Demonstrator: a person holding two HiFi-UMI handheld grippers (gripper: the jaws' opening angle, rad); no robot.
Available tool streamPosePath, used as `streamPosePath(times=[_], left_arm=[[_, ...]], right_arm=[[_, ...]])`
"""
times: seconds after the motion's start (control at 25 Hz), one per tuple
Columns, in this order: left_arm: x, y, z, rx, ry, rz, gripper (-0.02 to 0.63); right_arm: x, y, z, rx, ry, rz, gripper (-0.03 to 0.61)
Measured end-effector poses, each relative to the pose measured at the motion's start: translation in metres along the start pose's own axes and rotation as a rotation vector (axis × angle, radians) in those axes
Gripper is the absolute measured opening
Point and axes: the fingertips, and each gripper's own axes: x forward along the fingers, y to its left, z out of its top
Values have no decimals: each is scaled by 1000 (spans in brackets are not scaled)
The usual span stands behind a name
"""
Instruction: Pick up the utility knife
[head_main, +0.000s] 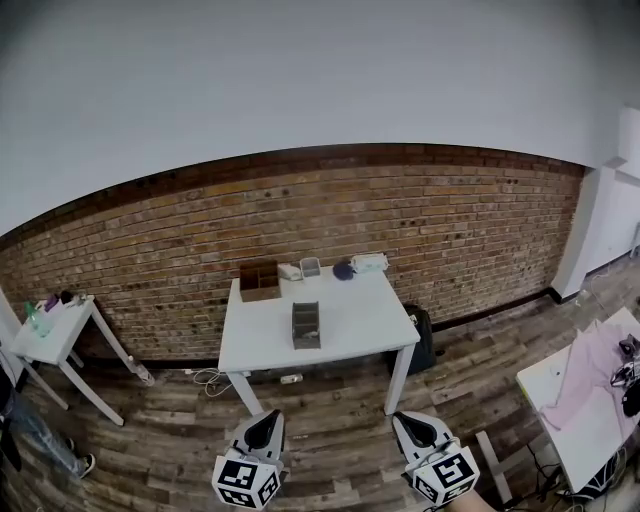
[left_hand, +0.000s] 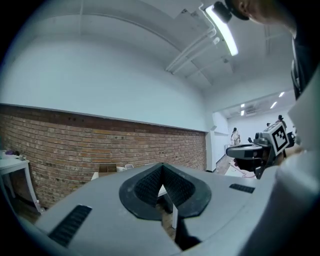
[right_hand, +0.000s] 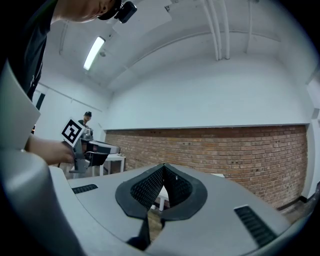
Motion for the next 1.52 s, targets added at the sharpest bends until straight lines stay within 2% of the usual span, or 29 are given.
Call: streamPosePath(times=[0.4,0.6,0.8,0.92,1.24,1.4,1.52], left_arm=[[28,112,-25,-60,29,-6,-12],[40,130,-36,-51,52,-32,-12],[59,159,-33,-38,56,-21,-12],[76,168,-34,2,64,-22,-12],[143,202,-34,30,83,-18,-12],[183,215,-34,8,83,-16,-12],[215,220,-33,-14,96,-47,-12]], right_arm=[[105,26,0,-27,18,2,-3],[133,22,-9,-30,32,-10,-3],[167,19,-15,-22,39,-4,-3],[188,9,-22,-22,41,-2,-3],[260,-33,-28,-25,25,28,-3],[296,-59,-35,-22,26,58,-3],[322,-77,-41,-17,40,99,-3]])
